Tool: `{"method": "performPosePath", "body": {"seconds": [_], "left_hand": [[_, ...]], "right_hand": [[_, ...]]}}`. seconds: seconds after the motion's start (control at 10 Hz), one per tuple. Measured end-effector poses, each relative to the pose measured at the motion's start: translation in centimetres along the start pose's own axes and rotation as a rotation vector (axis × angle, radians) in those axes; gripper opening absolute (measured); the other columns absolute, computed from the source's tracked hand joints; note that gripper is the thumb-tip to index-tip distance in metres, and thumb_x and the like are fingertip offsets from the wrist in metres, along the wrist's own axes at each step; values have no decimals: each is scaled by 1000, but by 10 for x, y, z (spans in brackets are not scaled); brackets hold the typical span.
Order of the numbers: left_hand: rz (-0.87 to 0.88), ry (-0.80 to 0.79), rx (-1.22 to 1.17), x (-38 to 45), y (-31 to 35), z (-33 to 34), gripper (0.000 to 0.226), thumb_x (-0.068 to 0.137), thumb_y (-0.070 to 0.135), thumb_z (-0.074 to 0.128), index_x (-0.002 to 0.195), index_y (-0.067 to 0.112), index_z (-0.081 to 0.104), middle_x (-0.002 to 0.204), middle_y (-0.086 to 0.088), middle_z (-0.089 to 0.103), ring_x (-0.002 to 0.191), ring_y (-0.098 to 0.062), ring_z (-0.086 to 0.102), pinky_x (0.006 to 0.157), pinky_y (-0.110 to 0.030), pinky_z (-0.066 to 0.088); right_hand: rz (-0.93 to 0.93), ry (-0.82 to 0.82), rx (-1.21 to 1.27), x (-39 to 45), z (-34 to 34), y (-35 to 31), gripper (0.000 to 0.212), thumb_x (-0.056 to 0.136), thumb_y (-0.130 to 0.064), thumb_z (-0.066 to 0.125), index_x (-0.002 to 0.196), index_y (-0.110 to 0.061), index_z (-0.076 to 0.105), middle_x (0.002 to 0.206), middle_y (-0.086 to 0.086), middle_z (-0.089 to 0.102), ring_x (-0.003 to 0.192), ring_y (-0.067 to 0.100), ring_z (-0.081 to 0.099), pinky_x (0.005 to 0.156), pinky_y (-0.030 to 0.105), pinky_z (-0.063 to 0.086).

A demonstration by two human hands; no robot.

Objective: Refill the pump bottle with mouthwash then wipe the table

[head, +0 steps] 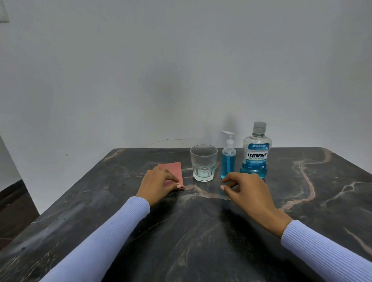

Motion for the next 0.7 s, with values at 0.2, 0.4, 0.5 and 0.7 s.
{"method": "performPosePath", "body": {"seconds": [0.2, 0.4, 0.5, 0.7], "left_hand": [[-6, 236, 159, -27, 26, -23, 33, 98, 36, 43, 124, 22, 59, 126, 2, 60, 117, -17, 49, 97, -31, 34], [-20, 380, 167, -60, 75, -51, 45, 99, 29, 38, 140, 11, 40, 147, -10, 42, 133, -26, 40, 109, -36, 29], [-17, 435, 138, -78, 99, -58, 58, 99, 35, 35, 149, 11, 18, 160, -11, 9, 147, -27, 12, 119, -41, 12], [52, 581, 160, -104, 144, -73, 78, 97, 30, 43, 147, 11, -13, 156, -11, -16, 145, -22, -15, 117, -34, -13]], "right_hand": [[-17, 53, -58, -21, -19, 2, 14, 85, -36, 64, 95, -28, 68, 90, -10, 71, 81, 6, 64, 70, 25, 51], [-137, 291, -92, -49, -55, -7, 23, 90, -26, 59, 109, -15, 67, 115, 4, 67, 99, 21, 65, 80, 36, 56], [-164, 449, -94, -64, -72, -10, 34, 93, -21, 56, 125, -10, 58, 134, 11, 56, 119, 29, 56, 95, 41, 47], [-244, 461, -145, -74, -82, -25, 59, 99, -33, 30, 150, -14, 8, 159, 5, 1, 147, 18, -1, 119, 31, -4]]}}
Point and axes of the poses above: each hand's wrist, its own x-axis towards the middle knuckle, its own z-axis out of the palm, y = z × x, the point moved 7 cm from there along x, towards the middle knuckle
